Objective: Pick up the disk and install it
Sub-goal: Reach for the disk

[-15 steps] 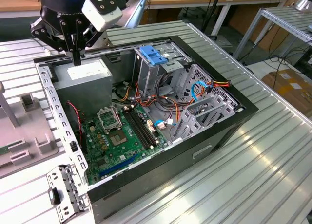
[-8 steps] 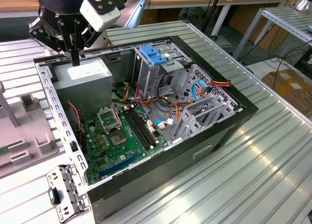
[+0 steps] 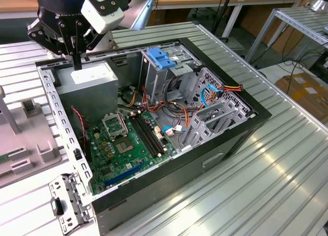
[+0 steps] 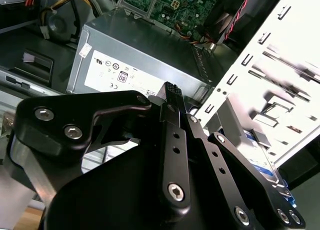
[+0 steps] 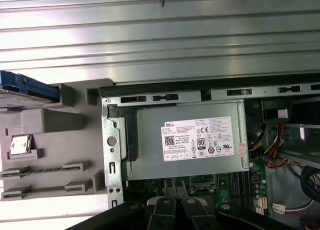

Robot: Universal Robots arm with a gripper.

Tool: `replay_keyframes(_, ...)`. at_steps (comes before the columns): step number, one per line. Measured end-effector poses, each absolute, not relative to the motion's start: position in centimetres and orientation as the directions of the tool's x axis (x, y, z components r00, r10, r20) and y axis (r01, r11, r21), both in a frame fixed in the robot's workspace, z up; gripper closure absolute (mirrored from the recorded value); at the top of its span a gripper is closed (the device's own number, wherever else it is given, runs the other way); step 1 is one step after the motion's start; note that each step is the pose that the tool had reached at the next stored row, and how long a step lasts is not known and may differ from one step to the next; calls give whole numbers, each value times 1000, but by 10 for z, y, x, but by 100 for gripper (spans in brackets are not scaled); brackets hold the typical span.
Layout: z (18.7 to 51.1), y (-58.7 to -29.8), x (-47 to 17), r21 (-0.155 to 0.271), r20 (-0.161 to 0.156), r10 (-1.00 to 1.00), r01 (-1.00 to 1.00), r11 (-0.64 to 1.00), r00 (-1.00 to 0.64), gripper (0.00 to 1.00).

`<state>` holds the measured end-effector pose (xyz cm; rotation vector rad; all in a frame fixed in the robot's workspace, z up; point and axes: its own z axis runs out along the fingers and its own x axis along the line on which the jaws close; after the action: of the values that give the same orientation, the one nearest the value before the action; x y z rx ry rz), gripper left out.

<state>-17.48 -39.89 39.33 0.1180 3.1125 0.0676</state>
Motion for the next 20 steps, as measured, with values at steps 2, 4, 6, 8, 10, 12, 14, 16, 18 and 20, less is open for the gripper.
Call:
replay_keyframes(2, 393, -399, -176, 44, -24, 76, 75, 996, -997, 89)
replay_keyframes(4, 393, -399, -177, 44, -24, 76, 75, 996, -997, 89)
replay_keyframes(6, 393, -399, -178, 44, -24, 76, 75, 996, -997, 89)
replay_keyframes(8, 393, -399, -179, 44, -25, 76, 75, 996, -997, 89)
replay_keyframes(10, 393, -399, -180, 44, -24, 76, 75, 996, -997, 89)
replay_keyframes(12, 393, -399, -181, 44, -24, 76, 75, 996, -997, 89)
replay_keyframes(14, 393, -399, -182, 44, -24, 76, 75, 996, -997, 89)
replay_keyframes(16, 393, -399, -183, 44, -25, 76, 75, 996, -997, 89)
replay_keyframes(18, 393, -399, -184, 44, -25, 76, 75, 996, -997, 89)
replay_keyframes(20, 393, -399, -186, 44, -24, 76, 75, 996, -997, 89)
